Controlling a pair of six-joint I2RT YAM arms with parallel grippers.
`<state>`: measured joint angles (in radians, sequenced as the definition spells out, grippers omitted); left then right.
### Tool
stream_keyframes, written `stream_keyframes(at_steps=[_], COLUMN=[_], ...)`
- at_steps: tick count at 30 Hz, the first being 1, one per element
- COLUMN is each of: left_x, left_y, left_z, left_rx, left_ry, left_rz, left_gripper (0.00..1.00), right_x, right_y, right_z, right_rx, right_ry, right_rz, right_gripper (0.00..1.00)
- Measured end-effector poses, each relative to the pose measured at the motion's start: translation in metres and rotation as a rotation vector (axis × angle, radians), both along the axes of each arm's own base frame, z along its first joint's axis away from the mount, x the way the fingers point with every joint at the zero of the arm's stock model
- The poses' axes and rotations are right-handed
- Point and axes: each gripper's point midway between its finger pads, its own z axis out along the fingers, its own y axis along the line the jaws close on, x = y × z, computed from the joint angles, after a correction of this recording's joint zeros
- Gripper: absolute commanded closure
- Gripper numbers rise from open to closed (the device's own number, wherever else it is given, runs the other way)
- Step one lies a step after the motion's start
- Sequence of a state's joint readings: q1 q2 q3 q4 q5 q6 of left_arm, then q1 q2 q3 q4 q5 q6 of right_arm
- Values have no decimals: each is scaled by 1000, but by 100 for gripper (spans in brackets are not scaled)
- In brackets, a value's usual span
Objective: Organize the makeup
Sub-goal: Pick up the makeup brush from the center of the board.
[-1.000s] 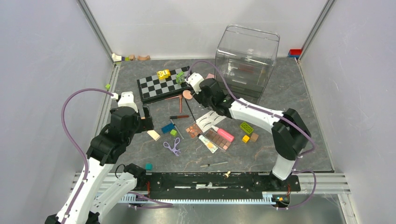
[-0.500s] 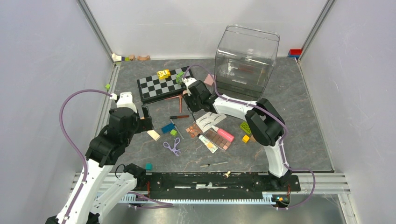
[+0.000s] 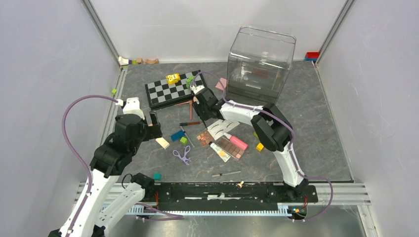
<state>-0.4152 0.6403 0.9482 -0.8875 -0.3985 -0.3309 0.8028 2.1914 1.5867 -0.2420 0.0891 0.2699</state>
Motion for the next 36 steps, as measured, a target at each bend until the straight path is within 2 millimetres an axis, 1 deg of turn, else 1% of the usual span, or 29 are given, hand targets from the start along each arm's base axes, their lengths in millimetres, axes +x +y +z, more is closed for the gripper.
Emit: stream_keyframes(at_steps=[4,8,12,14,20,21,32,36], left_x=[-1,-1,-1,-1,-1,-1,-2,-2], left_y=[0,0,0,-1,-1,-1,-1,-1], left_z=[1,1,1,1,0,0,0,1], left_rx=[-2,-3,-5,-6,-6,-6,-8,-9], left_ry=[-5,-5,-6,-5,-4,-4,-7,-10], left_rz=[-1,-1,-4,-6,-6,-6,-6,-6], left_gripper=[0,0,0,0,0,0,0,0], right_x=[2,4,6,7,7,7,8,8], right_y=[1,1,4,5,9,9,7,6], right_z=[-2,-3,-3,-3,-3,-3,2,13], right_rx=[-32,-69,-96,-105,-112,-115,-125,-125], right_ry=[-19,-35,-49,-57,-78,-80,-117,-133], right_rz=[3,4,15,20,44,45,87,100], right_gripper=[57,64,68,73,99,100,100,100])
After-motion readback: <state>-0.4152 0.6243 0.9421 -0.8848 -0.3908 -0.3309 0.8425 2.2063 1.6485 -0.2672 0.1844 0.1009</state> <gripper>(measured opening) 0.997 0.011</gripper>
